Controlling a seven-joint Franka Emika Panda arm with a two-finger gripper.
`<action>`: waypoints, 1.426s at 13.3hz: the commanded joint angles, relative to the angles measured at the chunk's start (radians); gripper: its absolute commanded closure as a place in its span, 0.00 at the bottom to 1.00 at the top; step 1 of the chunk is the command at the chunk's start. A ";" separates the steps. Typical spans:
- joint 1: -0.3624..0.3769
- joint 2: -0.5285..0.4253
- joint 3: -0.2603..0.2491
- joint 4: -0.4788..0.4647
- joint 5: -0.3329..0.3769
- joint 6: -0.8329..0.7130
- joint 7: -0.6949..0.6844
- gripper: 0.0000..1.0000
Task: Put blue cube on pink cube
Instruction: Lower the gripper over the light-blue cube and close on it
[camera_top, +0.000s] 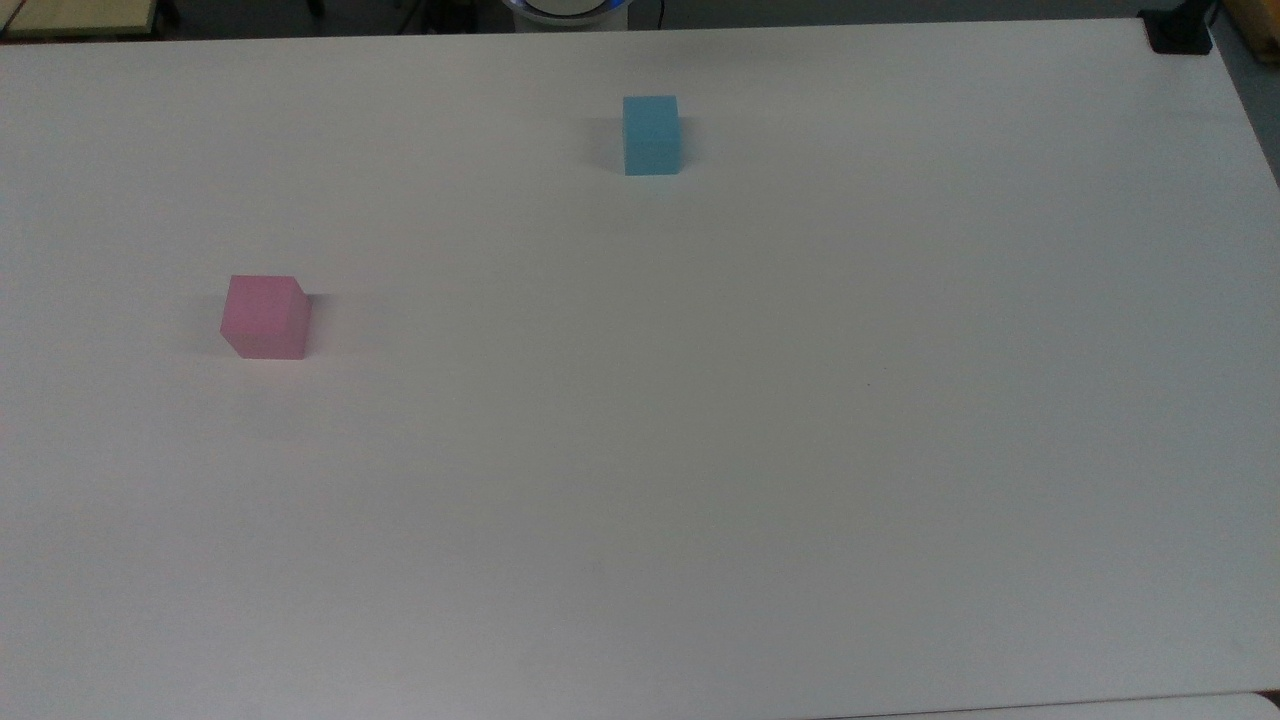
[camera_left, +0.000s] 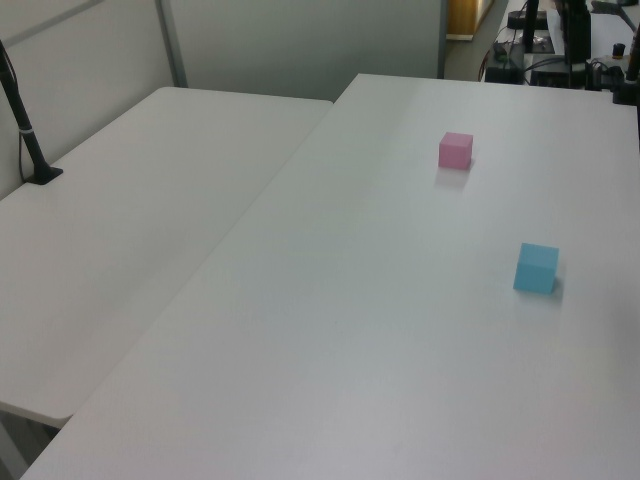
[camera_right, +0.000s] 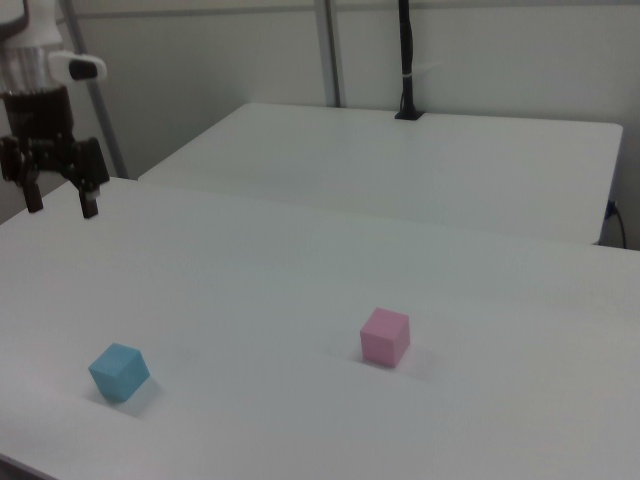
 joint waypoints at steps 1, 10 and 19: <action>0.015 -0.044 -0.013 -0.244 0.020 0.169 0.023 0.00; 0.110 0.054 -0.008 -0.579 0.017 0.679 0.195 0.00; 0.111 0.190 -0.008 -0.581 -0.056 0.754 0.247 0.00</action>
